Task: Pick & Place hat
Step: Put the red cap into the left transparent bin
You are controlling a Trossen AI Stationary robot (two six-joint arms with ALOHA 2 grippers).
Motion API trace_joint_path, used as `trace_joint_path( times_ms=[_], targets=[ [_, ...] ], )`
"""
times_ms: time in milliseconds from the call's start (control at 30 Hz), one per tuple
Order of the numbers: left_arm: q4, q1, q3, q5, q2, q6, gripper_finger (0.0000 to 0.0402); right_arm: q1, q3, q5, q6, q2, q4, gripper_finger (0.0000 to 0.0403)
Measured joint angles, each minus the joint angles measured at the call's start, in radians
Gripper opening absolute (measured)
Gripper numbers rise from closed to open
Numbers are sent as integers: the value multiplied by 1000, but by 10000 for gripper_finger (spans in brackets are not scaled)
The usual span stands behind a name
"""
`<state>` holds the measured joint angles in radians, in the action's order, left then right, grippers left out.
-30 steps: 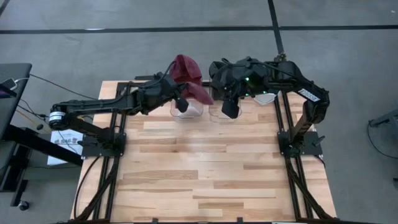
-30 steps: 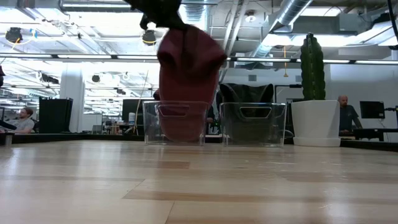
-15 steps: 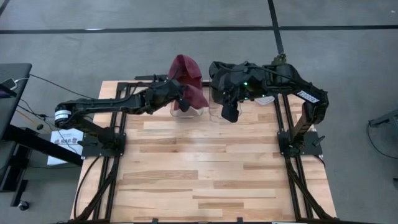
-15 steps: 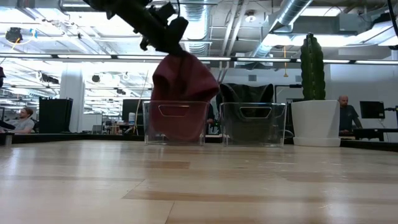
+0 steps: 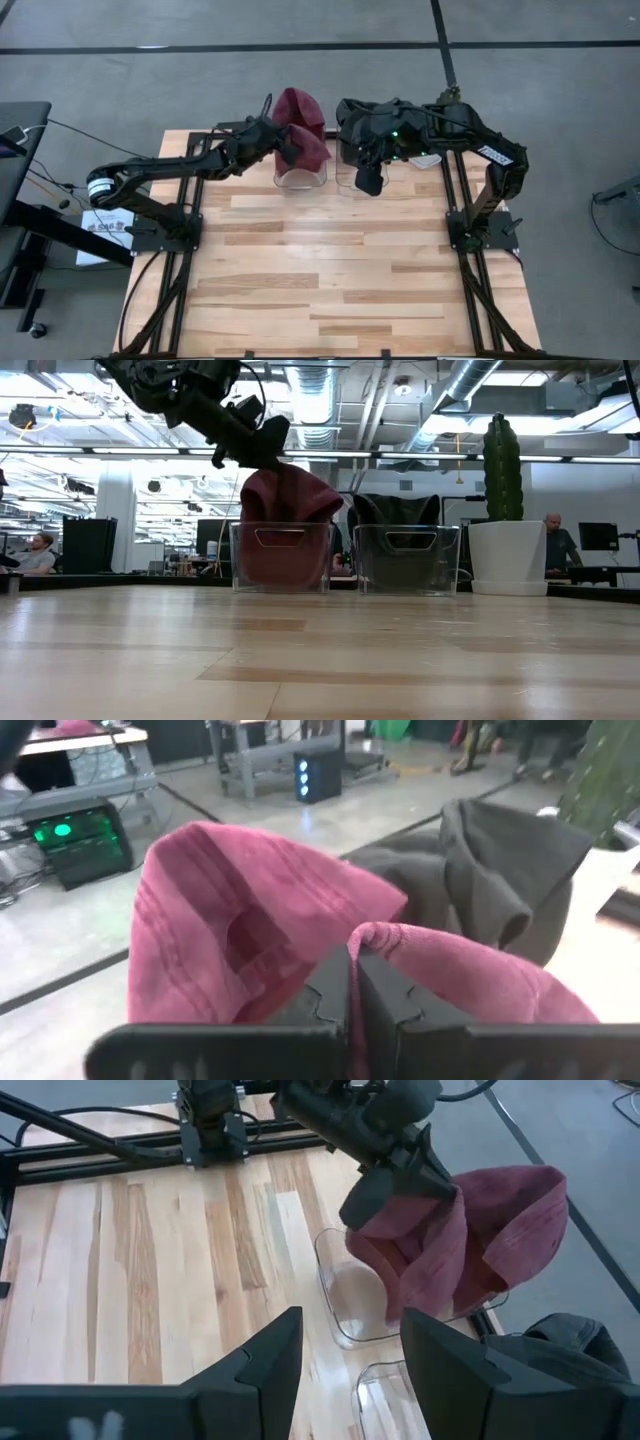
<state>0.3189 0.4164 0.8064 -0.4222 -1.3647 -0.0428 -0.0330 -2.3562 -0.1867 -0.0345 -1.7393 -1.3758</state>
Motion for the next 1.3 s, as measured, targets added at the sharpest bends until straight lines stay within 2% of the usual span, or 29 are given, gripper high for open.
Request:
trace_joint_path(
  times_ms=[133,400,567,800,1300],
  targets=[
    [93,49,-37,76,0,-9,7,0,0,0,6,0,14,159],
    [208,131,-102,127,-1,-65,7,0,0,0,7,0,34,161],
    [306,174,-107,215,-70,-75,7,-1,0,1,7,0,35,158],
    [468,210,-102,224,-202,-75,9,-2,0,2,8,0,38,157],
    [481,307,-73,201,-183,-74,14,-15,0,3,43,0,36,155]
  ],
)
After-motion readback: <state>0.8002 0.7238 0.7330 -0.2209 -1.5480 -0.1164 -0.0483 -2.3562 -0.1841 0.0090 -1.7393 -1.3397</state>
